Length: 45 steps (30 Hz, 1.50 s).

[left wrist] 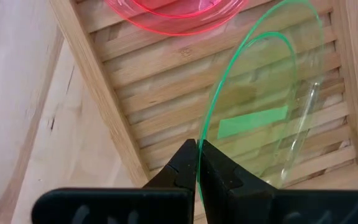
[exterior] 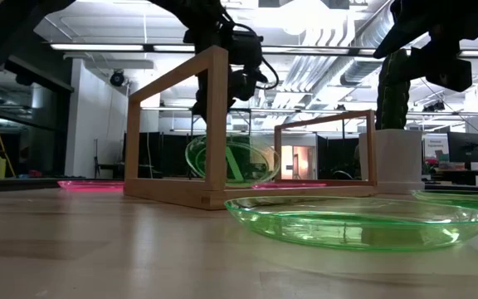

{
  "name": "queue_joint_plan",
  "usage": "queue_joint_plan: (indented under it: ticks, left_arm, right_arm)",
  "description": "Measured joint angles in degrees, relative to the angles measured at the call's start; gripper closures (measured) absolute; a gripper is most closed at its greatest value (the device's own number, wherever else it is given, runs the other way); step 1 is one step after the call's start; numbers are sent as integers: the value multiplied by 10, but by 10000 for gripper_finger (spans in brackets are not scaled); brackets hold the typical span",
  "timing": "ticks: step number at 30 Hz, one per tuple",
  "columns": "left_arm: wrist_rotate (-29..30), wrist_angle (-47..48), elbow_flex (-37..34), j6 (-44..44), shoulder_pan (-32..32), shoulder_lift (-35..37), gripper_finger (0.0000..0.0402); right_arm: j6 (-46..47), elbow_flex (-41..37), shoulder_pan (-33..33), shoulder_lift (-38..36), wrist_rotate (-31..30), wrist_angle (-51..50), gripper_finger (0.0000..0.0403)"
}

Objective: Place and stack plates onto a shelf
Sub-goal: Put the middle green plate on the shelf, then stack the top green plate on top of the other green plate on the shelf

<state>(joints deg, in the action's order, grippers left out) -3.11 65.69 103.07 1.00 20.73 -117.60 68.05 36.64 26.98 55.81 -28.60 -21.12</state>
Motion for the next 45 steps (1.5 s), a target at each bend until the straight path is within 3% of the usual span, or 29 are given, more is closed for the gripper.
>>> queue_joint_plan:
  ticks: [13,24,31,36,40,45]
  left_arm:
    - [26,-25,0,3,-33,-57,365]
    - [72,-14,-1,-20,-23,-31,319]
    - [-47,-44,-6,30,14,88,295]
    - [-92,-227,-113,63,11,236,294]
    - [-122,-408,-267,89,-3,370,293]
    - [-119,-593,-461,168,-28,510,293]
  right_arm:
    - [-6,0,0,0,-11,0,231]
    - [25,0,0,0,-28,0,231]
    - [52,0,-33,0,-23,29,231]
    - [28,0,-78,0,8,43,231]
    - [24,15,-114,0,33,18,231]
    - [1,53,-147,0,70,-80,231]
